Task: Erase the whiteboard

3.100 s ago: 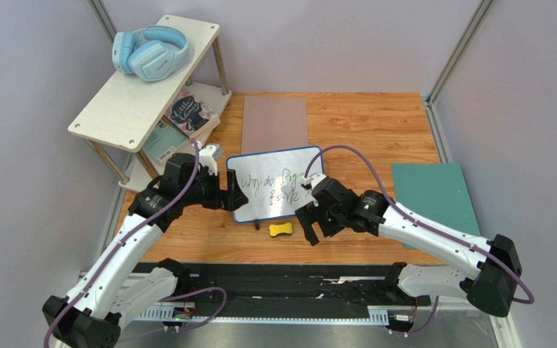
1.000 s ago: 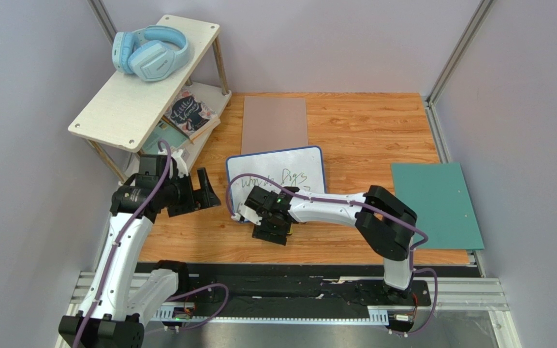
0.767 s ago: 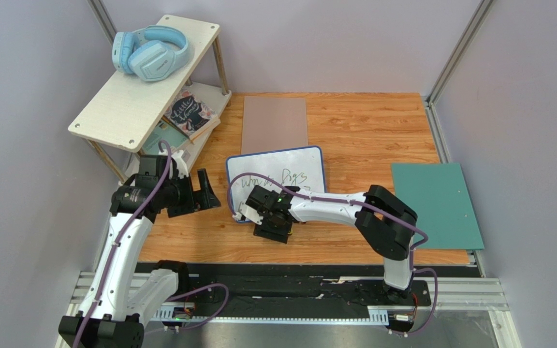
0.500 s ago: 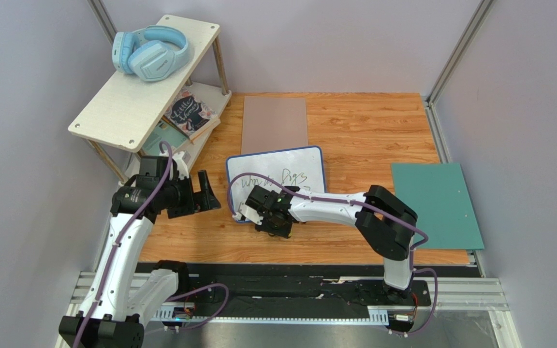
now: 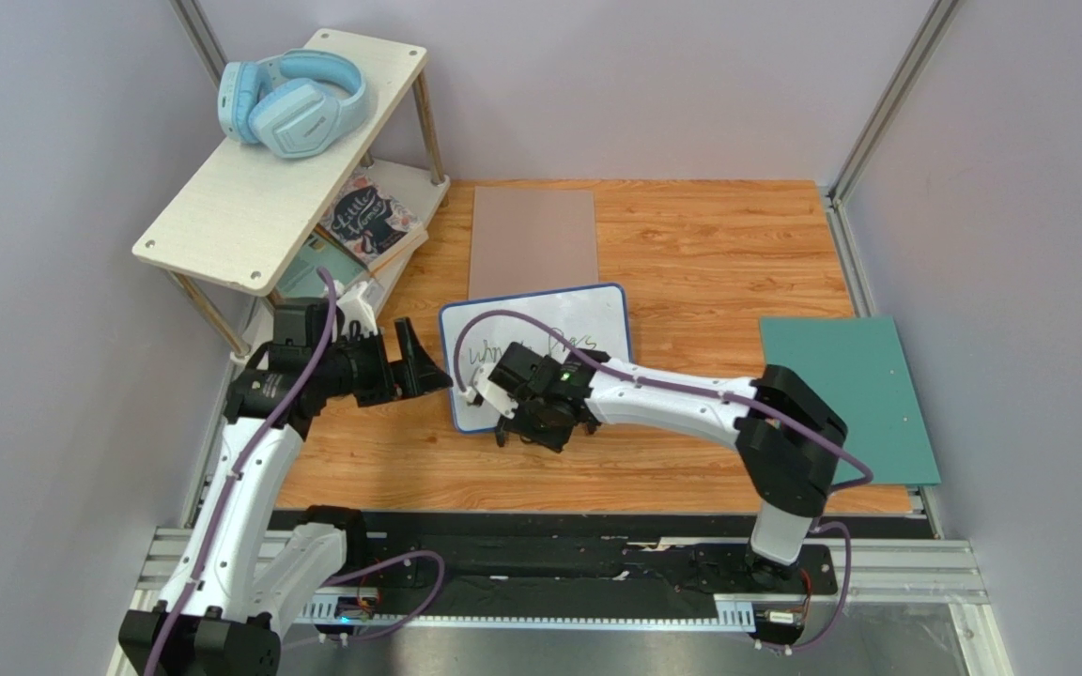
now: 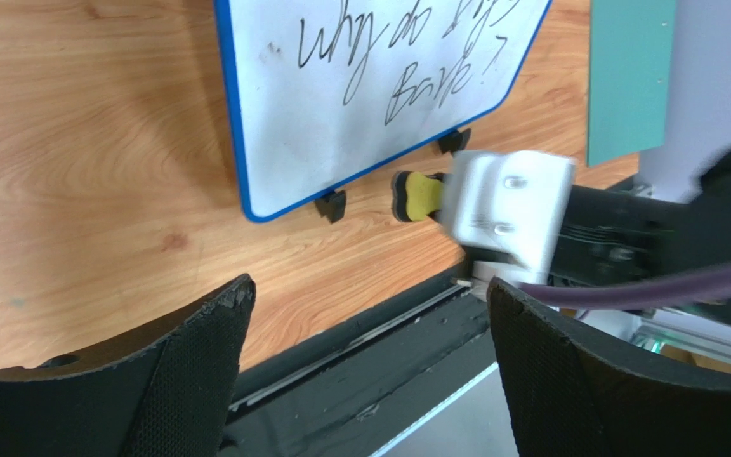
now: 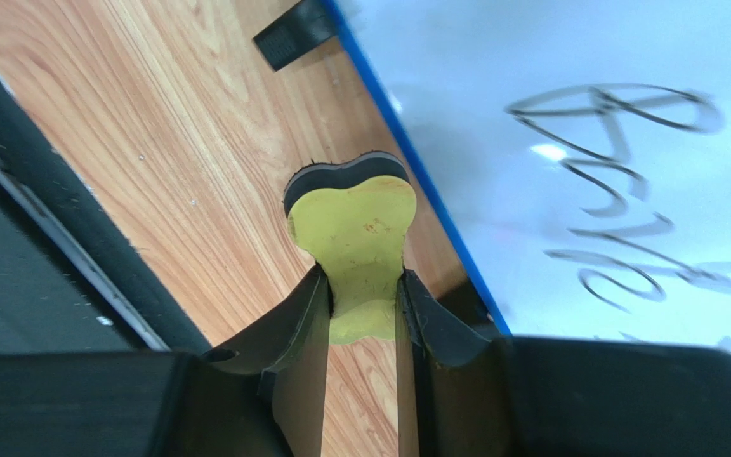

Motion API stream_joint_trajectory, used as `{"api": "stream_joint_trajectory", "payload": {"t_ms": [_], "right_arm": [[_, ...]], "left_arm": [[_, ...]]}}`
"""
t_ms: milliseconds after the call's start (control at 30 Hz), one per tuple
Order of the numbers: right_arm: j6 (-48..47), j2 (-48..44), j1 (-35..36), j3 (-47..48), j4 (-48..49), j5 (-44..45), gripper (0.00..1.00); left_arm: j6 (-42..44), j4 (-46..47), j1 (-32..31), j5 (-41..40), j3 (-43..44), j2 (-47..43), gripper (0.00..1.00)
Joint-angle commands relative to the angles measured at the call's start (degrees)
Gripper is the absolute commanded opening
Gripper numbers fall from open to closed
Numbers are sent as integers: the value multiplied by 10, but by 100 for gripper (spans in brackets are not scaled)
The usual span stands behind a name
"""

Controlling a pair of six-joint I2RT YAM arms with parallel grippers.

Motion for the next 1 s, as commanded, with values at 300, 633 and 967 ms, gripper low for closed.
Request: {"api": "stream_joint_trajectory", "payload": {"t_ms": [300,633,967], "right_arm": [[114,-180,-127,-31,56,-42,1],[148,-182,-166,-19,87,-94,1],[162,-183,-186,-26,106,-113,1]], "left_arm": [[-108,308,3,-40,-48,72,79],[-123,408,1,-118,-37,191,71],[-114,577,-26,-53,-63,289,66]]}}
